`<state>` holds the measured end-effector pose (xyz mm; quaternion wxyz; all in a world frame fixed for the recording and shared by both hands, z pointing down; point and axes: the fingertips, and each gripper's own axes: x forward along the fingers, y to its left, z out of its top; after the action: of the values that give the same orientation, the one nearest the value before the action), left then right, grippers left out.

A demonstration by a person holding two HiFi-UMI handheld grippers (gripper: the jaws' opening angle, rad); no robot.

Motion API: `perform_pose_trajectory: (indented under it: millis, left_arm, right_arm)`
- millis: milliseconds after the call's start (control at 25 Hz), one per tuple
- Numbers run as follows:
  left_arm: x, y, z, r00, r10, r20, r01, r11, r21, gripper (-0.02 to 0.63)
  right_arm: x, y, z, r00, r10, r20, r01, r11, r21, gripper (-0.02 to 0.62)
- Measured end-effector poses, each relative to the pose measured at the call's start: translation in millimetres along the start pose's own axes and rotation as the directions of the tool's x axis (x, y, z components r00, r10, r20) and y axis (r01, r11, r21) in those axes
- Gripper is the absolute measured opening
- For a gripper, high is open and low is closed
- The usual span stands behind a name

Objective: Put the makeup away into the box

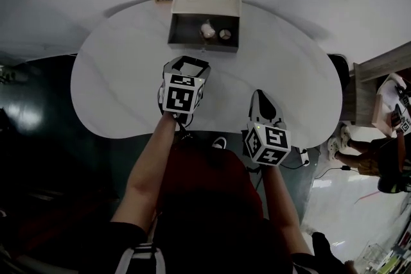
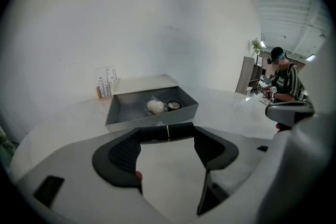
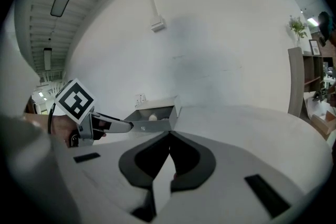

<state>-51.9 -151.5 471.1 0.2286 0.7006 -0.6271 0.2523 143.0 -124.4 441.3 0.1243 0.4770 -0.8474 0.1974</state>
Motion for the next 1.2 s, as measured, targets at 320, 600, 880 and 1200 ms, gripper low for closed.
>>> perform_pose_trajectory:
  millis: [320,600,880,1200]
  left_arm:
    - [-18.6,15.9,23.1,0.997,0.054,0.053,-0.054,0.998,0.01,0.342]
    - [-21.5,37.3,48.4,0.994,0.073,0.084,-0.074,0.997,0.015,0.342]
    - [-4.4,50.4,70.3,0.994,0.07,0.084,-0.075,0.995,0.068,0.342]
    - [31.9,71.1,77.3,0.998,0.046,0.049,-0.05,0.995,0.088,0.341]
  right_arm:
    - [3.4,8.7,7.0,0.999,0.037,0.017,-0.036,0.999,-0.009,0.014]
    - [12.8,17.0,25.4,0.998,0.053,0.042,-0.052,0.998,-0.029,0.014]
    - [28.5,14.8,40.7,0.998,0.049,0.048,-0.047,0.998,-0.05,0.014]
    - [64.0,16.7,47.0,0.998,0.067,0.014,-0.066,0.996,-0.062,0.014]
